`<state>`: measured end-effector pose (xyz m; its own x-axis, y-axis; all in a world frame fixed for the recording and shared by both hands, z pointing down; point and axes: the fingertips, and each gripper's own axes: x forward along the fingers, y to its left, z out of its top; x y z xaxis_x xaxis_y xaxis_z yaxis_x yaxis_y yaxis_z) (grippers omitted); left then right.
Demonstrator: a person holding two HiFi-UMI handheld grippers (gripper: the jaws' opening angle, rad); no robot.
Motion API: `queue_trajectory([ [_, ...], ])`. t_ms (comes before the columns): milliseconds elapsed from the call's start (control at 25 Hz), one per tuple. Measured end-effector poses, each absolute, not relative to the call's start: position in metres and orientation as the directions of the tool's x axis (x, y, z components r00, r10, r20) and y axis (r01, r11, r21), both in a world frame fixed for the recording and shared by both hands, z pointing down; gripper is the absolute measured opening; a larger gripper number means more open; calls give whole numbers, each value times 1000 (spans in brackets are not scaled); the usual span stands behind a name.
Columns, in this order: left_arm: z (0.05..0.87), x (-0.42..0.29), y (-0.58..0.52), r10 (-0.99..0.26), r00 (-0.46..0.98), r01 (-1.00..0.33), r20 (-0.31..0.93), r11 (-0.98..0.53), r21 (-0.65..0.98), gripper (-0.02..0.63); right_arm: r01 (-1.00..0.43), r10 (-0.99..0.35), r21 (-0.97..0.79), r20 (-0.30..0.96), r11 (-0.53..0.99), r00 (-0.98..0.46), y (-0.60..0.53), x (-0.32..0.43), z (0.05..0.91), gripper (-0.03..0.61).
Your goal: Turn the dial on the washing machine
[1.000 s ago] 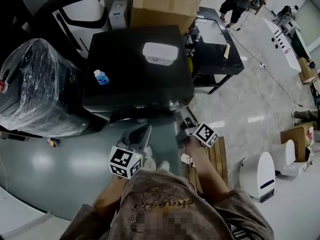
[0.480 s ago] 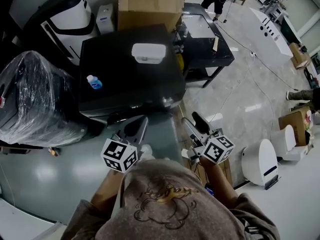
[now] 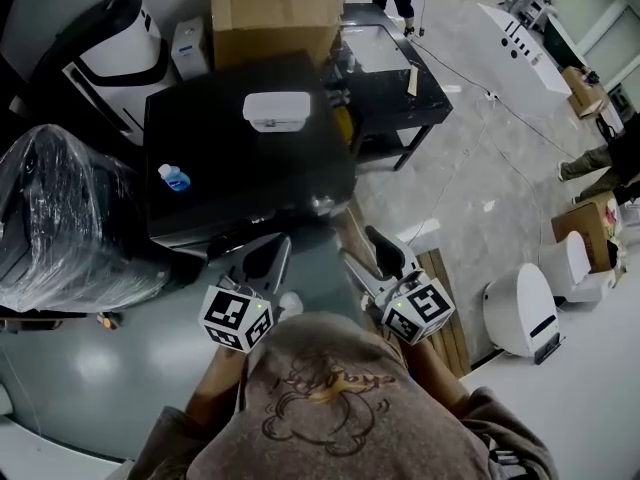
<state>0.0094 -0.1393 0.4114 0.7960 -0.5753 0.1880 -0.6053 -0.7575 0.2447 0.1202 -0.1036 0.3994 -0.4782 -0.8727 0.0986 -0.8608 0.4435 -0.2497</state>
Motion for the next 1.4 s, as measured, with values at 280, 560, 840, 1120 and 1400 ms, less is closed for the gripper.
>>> queue_trajectory([
  [280,414,11,-138,-575,801,-599,168,-760,251,0,-890,-897,-157,40,429,-440,-100,124,395,0],
  [560,437,17,-136,-569,809,-586,146,-766,263,0,-909,-905,-153,125,388,-407,-99,125,440,0],
  [840,457,23,-136,-565,812,-583,146,-777,237,0,-915,-902,-162,173,370,-395,-102,126,464,0],
  [1120,457,19,-134,-575,802,-597,160,-765,243,0,-914,-899,-164,180,372,-399,-102,125,466,0],
  [1400,459,14,-132,-588,792,-610,162,-753,247,0,-918,-907,-186,176,350,-382,-101,129,470,0],
])
